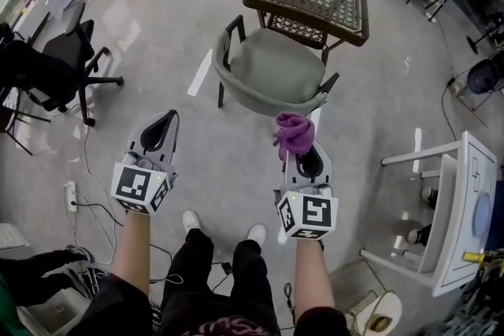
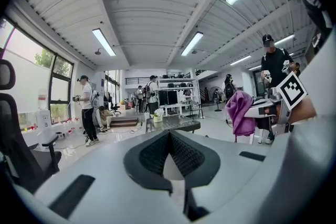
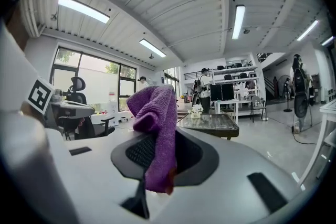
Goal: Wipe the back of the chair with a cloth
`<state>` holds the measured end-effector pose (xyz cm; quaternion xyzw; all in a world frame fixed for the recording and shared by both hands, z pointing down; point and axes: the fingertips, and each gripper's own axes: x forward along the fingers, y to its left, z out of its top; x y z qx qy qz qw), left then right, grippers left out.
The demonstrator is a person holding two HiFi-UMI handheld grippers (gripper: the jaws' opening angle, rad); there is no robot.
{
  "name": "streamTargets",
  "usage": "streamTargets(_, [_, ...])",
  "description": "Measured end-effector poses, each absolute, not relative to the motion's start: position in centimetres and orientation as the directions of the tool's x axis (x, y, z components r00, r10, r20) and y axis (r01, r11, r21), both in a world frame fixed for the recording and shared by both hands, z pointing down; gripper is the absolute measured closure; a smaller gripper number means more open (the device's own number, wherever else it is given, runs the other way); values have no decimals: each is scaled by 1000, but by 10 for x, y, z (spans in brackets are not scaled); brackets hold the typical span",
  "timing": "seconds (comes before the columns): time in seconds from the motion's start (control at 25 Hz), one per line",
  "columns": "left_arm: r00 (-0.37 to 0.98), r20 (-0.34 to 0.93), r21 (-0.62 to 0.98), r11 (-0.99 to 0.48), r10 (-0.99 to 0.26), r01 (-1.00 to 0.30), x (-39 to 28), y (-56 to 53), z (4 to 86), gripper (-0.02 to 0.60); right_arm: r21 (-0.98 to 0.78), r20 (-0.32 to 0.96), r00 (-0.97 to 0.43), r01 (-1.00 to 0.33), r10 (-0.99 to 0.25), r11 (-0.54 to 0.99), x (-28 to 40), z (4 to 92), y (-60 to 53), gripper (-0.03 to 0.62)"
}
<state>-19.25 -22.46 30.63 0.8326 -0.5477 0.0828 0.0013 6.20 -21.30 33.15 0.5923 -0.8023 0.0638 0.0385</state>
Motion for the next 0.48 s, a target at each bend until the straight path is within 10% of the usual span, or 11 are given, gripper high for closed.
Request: streamTargets(0.48, [385,141,-94,-399,-912,-912,-207,-243,400,572,-62,125,-283,-959,-951,277,42,413,-232,503])
